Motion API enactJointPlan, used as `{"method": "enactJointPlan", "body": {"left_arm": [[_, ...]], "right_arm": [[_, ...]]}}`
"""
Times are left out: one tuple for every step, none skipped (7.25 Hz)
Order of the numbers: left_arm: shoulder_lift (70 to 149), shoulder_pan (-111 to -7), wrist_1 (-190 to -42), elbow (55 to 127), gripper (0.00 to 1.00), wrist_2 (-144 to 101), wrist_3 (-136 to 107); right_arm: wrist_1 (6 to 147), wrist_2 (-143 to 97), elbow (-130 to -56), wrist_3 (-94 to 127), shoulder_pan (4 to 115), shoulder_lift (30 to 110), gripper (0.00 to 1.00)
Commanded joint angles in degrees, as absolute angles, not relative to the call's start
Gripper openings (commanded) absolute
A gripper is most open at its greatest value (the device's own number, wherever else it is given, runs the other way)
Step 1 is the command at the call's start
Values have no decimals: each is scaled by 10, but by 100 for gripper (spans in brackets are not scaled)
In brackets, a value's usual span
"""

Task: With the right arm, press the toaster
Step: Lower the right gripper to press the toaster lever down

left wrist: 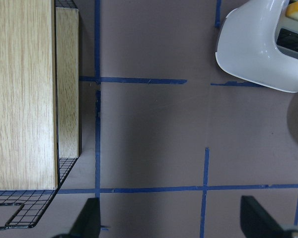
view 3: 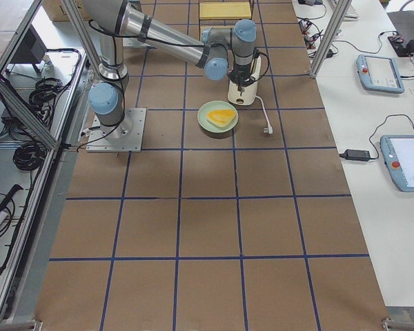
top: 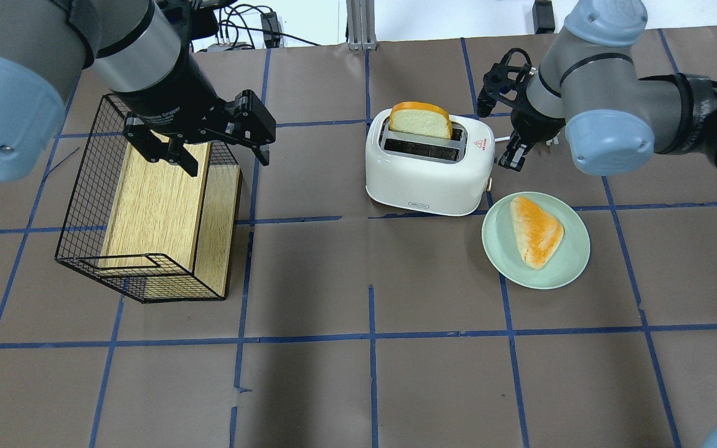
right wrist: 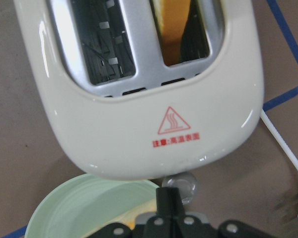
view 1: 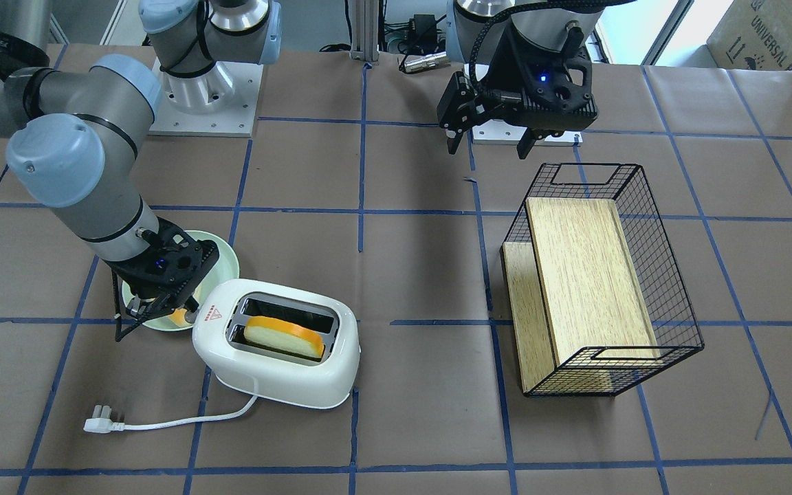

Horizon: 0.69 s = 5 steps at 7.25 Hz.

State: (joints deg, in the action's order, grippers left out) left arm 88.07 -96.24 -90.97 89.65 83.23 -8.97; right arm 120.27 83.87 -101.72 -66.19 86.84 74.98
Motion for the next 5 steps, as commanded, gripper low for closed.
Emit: {"method": "enactJointPlan", "body": {"left_arm": [[880,-962,-910,896,100,832,-90],[881,-962,-910,896,100,832,-90],[881,-962,-910,896,100,832,-90],[880,-962,-910,896,100,832,-90],[881,-962,-910,896,100,832,-90]], "right_arm": [[1217,837,-1015,-663,868,723,11],[1220,837,-1015,-663,868,716,11],[1226,837,-1016,-664,868,715,11],[1232,838,-1019,-664,868,715,11],[1231,838,-1020,-664,868,712,12]]}}
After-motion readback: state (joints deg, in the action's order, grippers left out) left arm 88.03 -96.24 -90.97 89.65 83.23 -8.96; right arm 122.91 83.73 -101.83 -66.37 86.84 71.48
